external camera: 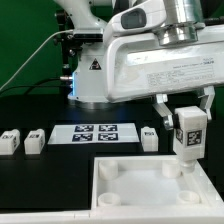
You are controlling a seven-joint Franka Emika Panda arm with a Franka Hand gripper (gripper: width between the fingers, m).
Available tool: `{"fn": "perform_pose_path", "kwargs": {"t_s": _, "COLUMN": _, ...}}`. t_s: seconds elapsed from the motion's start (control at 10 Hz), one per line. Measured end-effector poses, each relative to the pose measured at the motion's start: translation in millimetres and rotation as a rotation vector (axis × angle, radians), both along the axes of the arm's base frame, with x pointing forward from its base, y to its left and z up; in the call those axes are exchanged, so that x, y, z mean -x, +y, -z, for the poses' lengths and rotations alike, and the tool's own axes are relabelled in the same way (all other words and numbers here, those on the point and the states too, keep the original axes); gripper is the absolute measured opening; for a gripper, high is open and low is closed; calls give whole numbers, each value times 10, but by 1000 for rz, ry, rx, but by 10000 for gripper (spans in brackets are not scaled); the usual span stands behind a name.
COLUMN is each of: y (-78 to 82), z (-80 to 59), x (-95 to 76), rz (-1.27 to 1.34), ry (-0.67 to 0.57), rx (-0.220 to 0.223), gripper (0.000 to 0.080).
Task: Assemble one leg
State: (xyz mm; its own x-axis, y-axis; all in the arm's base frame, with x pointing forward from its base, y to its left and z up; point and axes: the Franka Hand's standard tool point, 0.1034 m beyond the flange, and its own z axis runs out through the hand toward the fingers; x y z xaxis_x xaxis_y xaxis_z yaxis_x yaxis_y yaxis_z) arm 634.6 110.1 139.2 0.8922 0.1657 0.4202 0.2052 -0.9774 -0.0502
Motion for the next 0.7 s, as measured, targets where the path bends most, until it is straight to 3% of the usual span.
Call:
{"fn": "perform_pose_path", "kwargs": {"t_s": 0.1, "y": 2, "z": 34, "x": 6, "rz": 0, "ry": 2, "rx": 0, "gripper": 293}}
{"fn": "perform_pose_path", "kwargs": {"t_s": 0.3, "y": 11, "z": 261, "x": 39, "rz": -1, "ry": 13, "rx": -1, "gripper": 293}}
{"fn": "perform_pose_path", "kwargs": {"t_s": 0.7, "y": -1, "z": 431, "x": 46, "rz": 4, "ry": 0, "rx": -4, "gripper": 293}}
